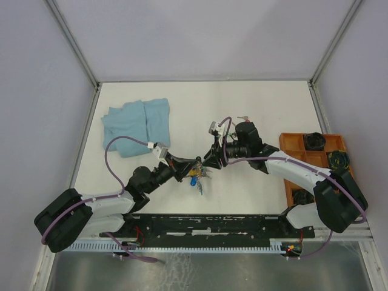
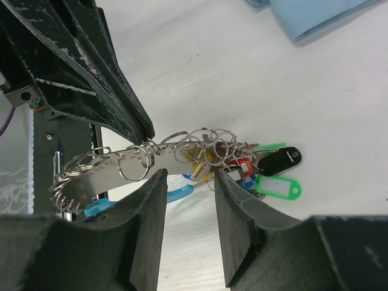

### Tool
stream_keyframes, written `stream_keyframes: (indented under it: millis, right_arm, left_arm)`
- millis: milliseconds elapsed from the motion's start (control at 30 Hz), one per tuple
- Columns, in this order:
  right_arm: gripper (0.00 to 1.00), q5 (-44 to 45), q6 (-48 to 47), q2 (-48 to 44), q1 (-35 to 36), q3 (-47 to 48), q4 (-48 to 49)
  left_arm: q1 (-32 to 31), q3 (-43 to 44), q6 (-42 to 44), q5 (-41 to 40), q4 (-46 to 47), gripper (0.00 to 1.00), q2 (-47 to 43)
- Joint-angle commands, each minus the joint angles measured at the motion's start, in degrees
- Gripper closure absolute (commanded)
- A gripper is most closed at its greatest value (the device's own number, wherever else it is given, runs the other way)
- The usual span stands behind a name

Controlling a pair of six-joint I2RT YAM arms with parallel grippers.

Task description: Put the keys on the keyring

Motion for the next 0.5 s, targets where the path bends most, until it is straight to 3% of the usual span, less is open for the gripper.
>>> stream_keyframes:
  millis: [0, 467]
  right_arm:
    - [0.55, -4.46, -0.45, -0.28, -0.17, -0.31, 3.63]
    - [0.55, -10.24, 3.82, 3.35, -0.13, -1.29, 15.03]
  left_arm:
    - [0.16, 0.58, 2.10, 0.21, 6.12, 0.97, -1.58]
    - [0.17, 0.67, 1.36, 0.96, 6.69, 0.97, -1.41]
